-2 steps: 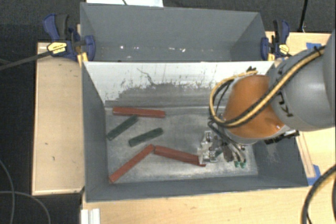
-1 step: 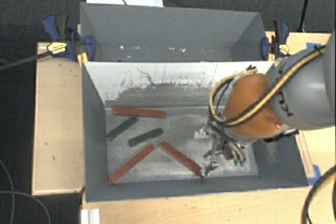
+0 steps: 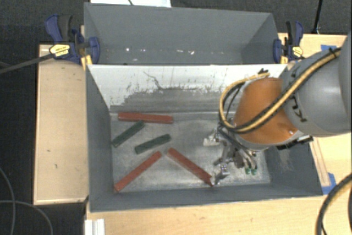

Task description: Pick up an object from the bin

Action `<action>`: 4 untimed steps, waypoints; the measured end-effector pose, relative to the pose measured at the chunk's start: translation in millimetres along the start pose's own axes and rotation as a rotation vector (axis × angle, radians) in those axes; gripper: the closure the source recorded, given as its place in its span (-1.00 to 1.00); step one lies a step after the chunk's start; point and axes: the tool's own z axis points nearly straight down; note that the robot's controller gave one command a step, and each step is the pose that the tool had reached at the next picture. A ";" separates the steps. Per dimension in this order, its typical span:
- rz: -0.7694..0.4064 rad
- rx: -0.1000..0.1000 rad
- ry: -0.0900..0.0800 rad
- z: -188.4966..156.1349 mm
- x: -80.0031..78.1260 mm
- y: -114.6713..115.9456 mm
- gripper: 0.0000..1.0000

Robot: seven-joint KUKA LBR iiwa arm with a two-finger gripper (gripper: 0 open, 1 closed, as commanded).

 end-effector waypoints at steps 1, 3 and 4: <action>0.023 -0.003 -0.004 8.6 1.5 59.0 1.00; 0.022 -0.003 -0.003 8.6 1.6 59.0 1.00; 0.022 -0.003 -0.003 8.6 1.7 59.0 1.00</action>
Offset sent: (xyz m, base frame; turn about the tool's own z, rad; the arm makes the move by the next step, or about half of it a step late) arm 0.0000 0.0000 0.0000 0.0000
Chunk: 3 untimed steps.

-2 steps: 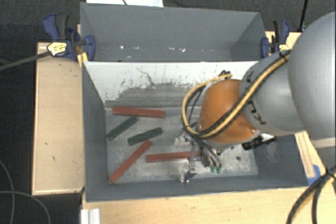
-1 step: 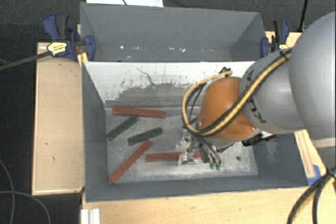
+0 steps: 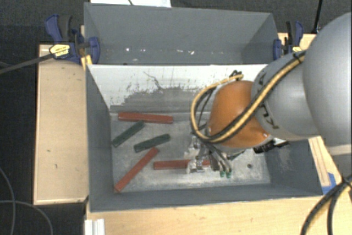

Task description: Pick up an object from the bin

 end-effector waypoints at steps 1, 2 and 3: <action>0.004 -0.004 0.007 0.3 -2.4 -2.6 1.00; 0.000 -0.003 0.013 0.4 -4.5 -1.9 1.00; -0.018 0.003 0.024 0.8 -8.6 0.6 1.00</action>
Offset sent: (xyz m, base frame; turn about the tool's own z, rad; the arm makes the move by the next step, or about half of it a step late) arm 0.0028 -0.0027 -0.0056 0.0021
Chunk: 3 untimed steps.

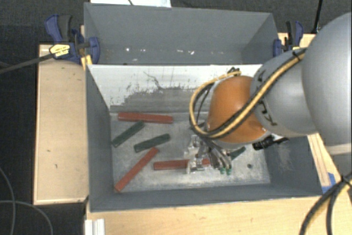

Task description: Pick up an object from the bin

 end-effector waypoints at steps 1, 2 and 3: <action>0.000 0.000 0.000 0.0 0.0 0.0 1.00; 0.056 -0.008 -0.007 -0.3 -0.8 -12.9 1.00; 0.056 -0.008 -0.007 -0.3 -0.9 -13.0 1.00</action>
Offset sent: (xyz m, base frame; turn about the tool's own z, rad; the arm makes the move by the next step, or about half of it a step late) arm -0.0025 -0.0184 -0.0051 0.0633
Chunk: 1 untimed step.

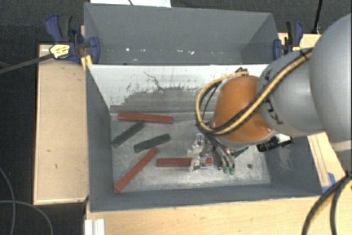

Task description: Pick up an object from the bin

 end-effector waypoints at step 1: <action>-0.005 0.009 0.013 -48.3 3.5 -4.2 1.00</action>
Offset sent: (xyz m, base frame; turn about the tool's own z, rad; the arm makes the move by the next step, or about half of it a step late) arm -0.0016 -0.0045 0.0032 -0.0164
